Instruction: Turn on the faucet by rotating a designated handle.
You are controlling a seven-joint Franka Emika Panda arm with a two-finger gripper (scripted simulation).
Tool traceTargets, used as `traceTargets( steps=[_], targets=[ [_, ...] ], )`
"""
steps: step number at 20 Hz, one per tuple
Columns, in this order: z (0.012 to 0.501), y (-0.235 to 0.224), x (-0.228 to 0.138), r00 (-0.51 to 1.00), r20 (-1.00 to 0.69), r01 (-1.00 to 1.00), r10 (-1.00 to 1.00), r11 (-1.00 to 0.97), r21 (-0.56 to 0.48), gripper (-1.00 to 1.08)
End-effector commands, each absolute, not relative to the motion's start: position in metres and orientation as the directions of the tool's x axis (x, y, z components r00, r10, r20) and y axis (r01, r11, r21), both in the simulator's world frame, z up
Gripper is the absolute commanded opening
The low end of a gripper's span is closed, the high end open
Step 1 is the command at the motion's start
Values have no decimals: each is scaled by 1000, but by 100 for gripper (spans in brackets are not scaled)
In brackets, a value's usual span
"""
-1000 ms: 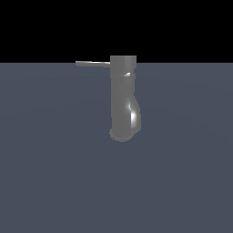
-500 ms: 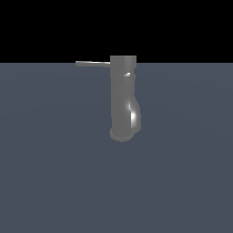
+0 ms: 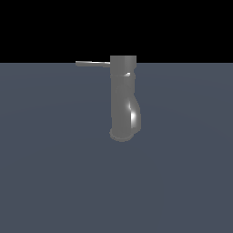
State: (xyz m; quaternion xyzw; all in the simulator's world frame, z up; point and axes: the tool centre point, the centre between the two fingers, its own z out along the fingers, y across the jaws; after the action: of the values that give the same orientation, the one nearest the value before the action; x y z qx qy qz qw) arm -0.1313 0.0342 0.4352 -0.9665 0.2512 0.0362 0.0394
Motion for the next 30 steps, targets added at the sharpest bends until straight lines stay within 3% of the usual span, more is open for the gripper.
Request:
traceTargets(
  steps=[1, 30],
  targets=[
    [428, 38, -118, 838, -100, -544, -537, -837, -58, -100],
    [321, 90, 14, 244, -66, -969, -967, -246, 17, -100]
  ],
)
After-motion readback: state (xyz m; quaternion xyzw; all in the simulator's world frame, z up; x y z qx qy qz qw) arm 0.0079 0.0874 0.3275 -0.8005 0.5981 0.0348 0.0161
